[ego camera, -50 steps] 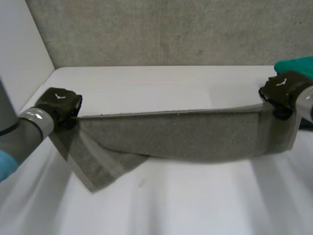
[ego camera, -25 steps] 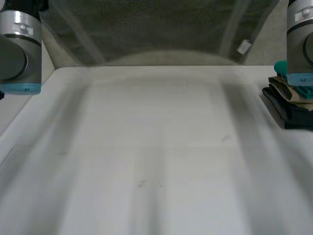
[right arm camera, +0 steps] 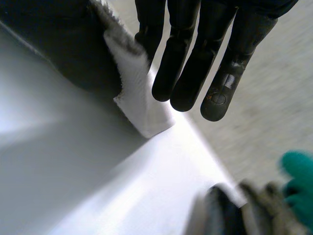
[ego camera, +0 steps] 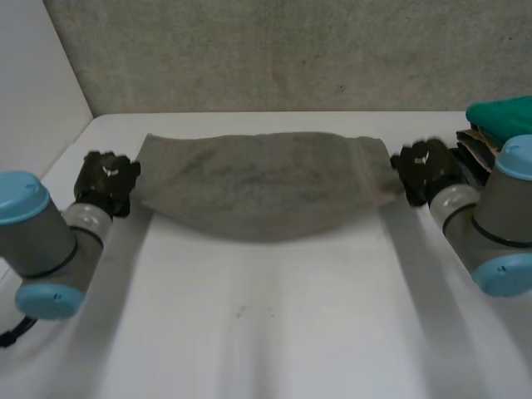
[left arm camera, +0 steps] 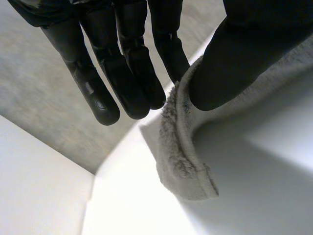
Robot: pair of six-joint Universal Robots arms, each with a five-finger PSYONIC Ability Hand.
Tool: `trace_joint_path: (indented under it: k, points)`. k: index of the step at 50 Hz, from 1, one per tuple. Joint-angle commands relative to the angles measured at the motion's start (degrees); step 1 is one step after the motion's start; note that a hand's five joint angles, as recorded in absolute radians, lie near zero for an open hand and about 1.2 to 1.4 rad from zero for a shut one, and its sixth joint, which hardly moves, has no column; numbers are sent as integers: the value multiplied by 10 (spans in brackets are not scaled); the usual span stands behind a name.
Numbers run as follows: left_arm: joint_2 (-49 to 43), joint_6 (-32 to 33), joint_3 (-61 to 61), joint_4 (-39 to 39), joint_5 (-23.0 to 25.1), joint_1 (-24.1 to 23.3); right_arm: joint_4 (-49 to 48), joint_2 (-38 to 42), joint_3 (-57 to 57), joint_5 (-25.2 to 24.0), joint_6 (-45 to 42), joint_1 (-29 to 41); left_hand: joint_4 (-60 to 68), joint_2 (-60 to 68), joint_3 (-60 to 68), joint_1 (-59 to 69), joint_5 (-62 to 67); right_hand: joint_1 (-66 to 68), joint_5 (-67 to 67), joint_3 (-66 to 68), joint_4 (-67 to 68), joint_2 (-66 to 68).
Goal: Fold the laundry.
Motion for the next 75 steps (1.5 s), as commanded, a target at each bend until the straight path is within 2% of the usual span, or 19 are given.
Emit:
trace_joint_path:
  k: [1, 3, 8, 13, 18, 26, 30, 37, 43, 44, 45, 46, 47, 48, 50, 56, 65, 70, 75]
  points:
    - [131, 108, -121, -112, -3, 14, 257, -79, 31, -4, -49, -4, 111, 114, 116, 144, 131, 231, 131, 122, 117, 128]
    - [161, 132, -142, -155, -4, 24, 313, -99, 39, -2, -71, -9, 111, 114, 116, 144, 131, 231, 131, 122, 117, 128]
    - [241, 183, -196, -348, -1, 48, 466, -184, 101, 4, -179, -50, 111, 114, 116, 144, 131, 231, 131, 122, 117, 128]
    - [252, 191, -199, -447, 0, 53, 507, -215, 130, -3, -250, -75, 111, 114, 116, 144, 131, 231, 131, 122, 117, 128]
    - [229, 185, -160, -396, 0, 48, 455, -196, 125, -5, -244, -70, 111, 114, 116, 144, 131, 231, 131, 122, 117, 128]
    - [81, 162, -16, -196, -6, -13, 285, -51, 14, 39, -138, -53, 111, 114, 116, 144, 131, 231, 131, 122, 117, 128]
    - [8, 163, 54, -142, -10, -23, 227, -3, -38, 63, -128, -38, 111, 114, 116, 144, 131, 231, 131, 122, 117, 128]
    - [-103, 167, 168, -121, -16, -49, 134, 53, -86, 81, -127, -31, 111, 114, 116, 144, 131, 231, 131, 122, 117, 128]
    - [-179, 168, 255, -119, -64, -59, 62, 100, -124, 100, -128, -30, 111, 114, 116, 144, 131, 231, 131, 122, 117, 128]
    - [-184, 168, 257, -119, -65, -61, 58, 103, -126, 103, -128, -28, 49, 53, 55, 83, 69, 90, -10, -19, -24, -13]
    - [-187, 169, 258, -119, -65, -65, 57, 105, -126, 107, -129, -25, -185, -181, -179, -151, -164, -163, -263, -272, -277, -266]
    - [-191, 169, 257, -119, -63, -77, 55, 107, -125, 114, -129, -19, -589, -586, -584, -556, -569, -469, -569, -578, -583, -572]
    - [-192, 169, 257, -119, -61, -83, 55, 107, -123, 118, -128, -16, -491, -487, -486, -458, -471, -469, -569, -578, -583, -572]
    - [-191, 169, 255, -118, -60, -89, 55, 105, -122, 121, -124, -12, -473, -469, -467, -439, -453, -469, -569, -578, -583, -572]
    - [-185, 168, 249, -116, -58, -102, 57, 93, -107, 122, -116, -4, -589, -585, -583, -555, -568, -469, -569, -578, -583, -572]
    - [-151, 159, 210, -99, -58, -110, 50, 12, -26, 115, -66, -7, -589, -586, -584, -556, -569, -469, -569, -578, -583, -572]
    - [-21, 125, 78, -98, -56, -105, 93, -142, 121, 0, 16, -44, -589, -586, -584, -556, -569, -469, -569, -578, -583, -572]
    - [33, 67, 19, -97, -45, -104, 148, -168, 167, -44, 18, -112, -589, -586, -584, -556, -569, -414, -515, -524, -528, -517]
    - [59, 22, -11, -97, -27, -104, 155, -166, 196, -64, 16, -138, -589, -586, -584, -556, -569, -394, -494, -504, -508, -497]
